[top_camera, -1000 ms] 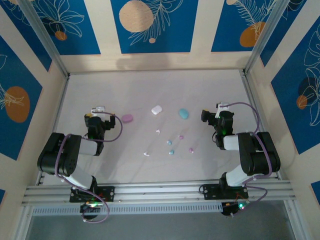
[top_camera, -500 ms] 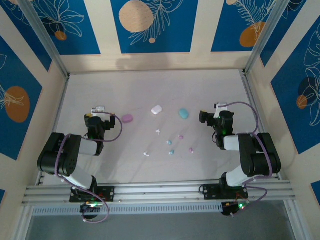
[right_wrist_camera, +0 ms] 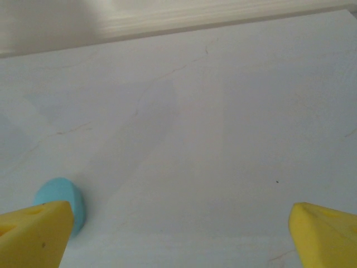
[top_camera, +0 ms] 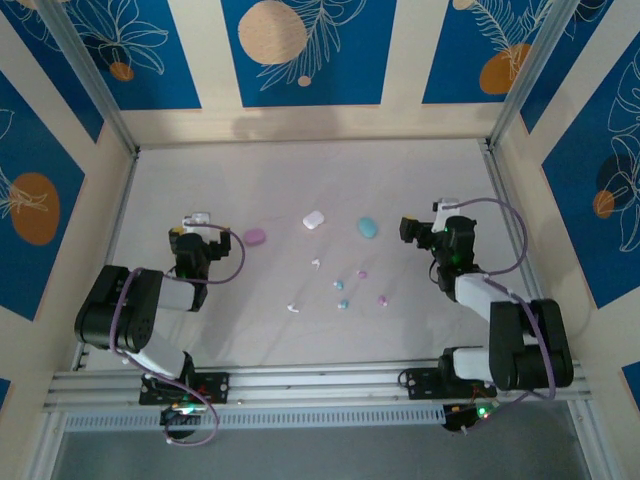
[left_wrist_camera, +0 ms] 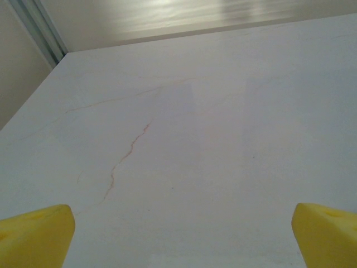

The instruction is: Insert the wireless bluetooth earbuds into the charging case

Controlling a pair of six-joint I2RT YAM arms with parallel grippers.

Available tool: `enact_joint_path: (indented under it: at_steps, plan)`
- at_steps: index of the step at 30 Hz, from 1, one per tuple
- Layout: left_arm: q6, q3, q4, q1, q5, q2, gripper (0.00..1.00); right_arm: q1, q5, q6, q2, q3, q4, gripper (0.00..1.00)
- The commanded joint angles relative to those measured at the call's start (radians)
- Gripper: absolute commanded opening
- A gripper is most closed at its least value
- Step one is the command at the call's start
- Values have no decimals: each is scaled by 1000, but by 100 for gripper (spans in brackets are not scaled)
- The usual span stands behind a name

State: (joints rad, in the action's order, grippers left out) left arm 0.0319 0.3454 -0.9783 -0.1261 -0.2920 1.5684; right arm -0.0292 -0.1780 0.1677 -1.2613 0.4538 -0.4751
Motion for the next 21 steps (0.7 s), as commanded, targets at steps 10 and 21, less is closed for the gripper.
enact_joint_path:
  at_steps: [10,21]
  plan:
    - [-4,-123,-256,8,11,-17,100,5,434,149,120,237,622,91]
    - [-99,-22,413,9,14,-500,100,-134,429,77,-155,496,850,70]
